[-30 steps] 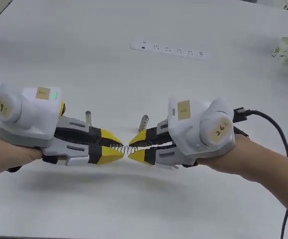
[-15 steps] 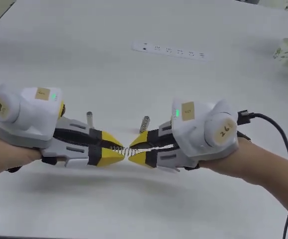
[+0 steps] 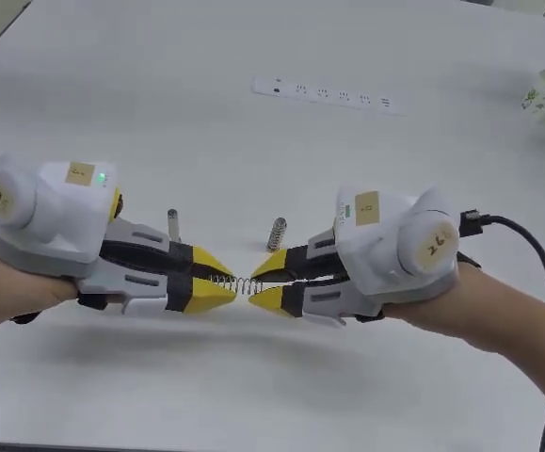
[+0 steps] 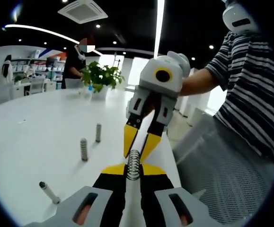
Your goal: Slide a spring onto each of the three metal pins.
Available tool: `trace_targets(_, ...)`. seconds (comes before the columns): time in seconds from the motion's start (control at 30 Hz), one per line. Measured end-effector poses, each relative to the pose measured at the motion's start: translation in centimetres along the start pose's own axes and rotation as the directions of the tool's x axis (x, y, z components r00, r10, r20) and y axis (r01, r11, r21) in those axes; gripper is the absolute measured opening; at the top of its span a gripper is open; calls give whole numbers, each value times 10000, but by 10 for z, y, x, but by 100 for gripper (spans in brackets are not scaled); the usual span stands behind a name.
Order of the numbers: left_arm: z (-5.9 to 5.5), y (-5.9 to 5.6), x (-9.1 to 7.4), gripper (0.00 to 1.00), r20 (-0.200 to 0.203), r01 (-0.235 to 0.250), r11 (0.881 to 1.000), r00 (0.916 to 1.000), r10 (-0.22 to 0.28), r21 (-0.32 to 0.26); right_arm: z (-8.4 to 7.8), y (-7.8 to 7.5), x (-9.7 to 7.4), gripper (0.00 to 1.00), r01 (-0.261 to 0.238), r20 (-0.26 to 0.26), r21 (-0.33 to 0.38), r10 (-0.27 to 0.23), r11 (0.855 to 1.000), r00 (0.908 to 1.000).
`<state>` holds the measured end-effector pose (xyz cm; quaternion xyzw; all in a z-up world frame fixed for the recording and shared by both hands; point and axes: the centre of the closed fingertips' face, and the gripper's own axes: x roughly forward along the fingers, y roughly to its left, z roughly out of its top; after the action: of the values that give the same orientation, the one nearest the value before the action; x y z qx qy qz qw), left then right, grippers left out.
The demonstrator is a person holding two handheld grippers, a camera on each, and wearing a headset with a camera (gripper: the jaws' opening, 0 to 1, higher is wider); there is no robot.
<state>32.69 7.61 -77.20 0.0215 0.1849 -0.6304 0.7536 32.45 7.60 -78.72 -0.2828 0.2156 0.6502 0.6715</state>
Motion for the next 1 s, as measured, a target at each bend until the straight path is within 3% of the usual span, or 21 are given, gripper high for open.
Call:
trace_targets(0.43,-4,-1,-1,2,-70,-24,10000,10000,23,-86,10,-1,-7,7,-109,-26,-732,107,9973,9999)
trace_targets(0.7,-6,0,-1,2,-167,-96,9999,9998,95,-75,25,-2,-12,7,-279,45,-1179,286,9926,9996)
trace_targets(1.0,-11,0,0,2,-409,-103,9999,9991,106,71,48,1,-8,7,-533,631,-1137,608,9921,9962)
